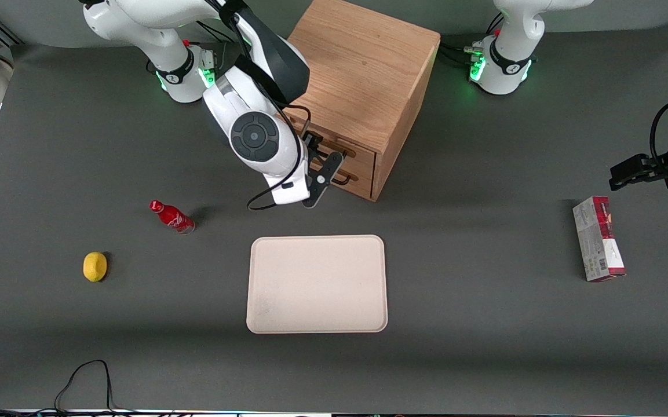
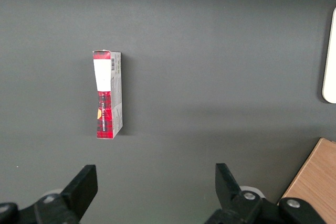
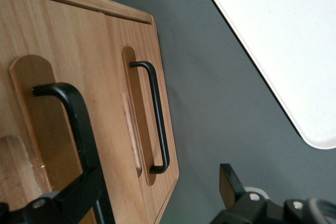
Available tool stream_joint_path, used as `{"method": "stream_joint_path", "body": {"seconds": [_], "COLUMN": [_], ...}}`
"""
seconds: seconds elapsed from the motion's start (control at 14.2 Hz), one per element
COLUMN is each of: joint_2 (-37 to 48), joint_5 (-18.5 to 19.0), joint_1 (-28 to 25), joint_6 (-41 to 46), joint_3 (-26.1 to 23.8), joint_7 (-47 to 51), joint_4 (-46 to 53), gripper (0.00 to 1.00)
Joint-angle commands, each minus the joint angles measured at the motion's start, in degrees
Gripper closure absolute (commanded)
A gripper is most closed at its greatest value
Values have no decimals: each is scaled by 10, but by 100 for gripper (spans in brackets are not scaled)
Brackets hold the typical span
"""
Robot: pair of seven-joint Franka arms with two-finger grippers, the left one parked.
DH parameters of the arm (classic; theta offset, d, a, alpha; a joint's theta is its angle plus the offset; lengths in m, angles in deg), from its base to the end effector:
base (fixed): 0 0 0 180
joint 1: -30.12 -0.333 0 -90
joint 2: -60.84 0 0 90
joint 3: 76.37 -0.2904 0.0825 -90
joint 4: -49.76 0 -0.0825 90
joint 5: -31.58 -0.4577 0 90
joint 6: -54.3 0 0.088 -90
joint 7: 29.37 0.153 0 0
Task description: Open upper drawer
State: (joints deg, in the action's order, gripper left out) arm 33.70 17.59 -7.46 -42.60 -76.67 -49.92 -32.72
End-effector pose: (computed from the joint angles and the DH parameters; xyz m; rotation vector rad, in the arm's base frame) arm 0.5462 0.4677 0.3132 -2.5825 -1.3492 0.3742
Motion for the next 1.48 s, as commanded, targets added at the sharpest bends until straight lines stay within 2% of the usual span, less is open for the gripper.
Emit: {"method": "stream_joint_path", "body": {"seconds": [0.0, 0.56, 1.13, 1.41], "joint_2": [17, 17, 10, 7], "joint_5": [-10, -9, -12, -13], "joint_1": [-14, -18, -18, -17], "joint_6": [-17, -36, -44, -54], "joint_3": [7, 9, 10, 12], "joint_7": [-19, -20, -88, -90], "joint_4": [-30, -36, -43, -45], "gripper": [0, 0, 0, 0]}}
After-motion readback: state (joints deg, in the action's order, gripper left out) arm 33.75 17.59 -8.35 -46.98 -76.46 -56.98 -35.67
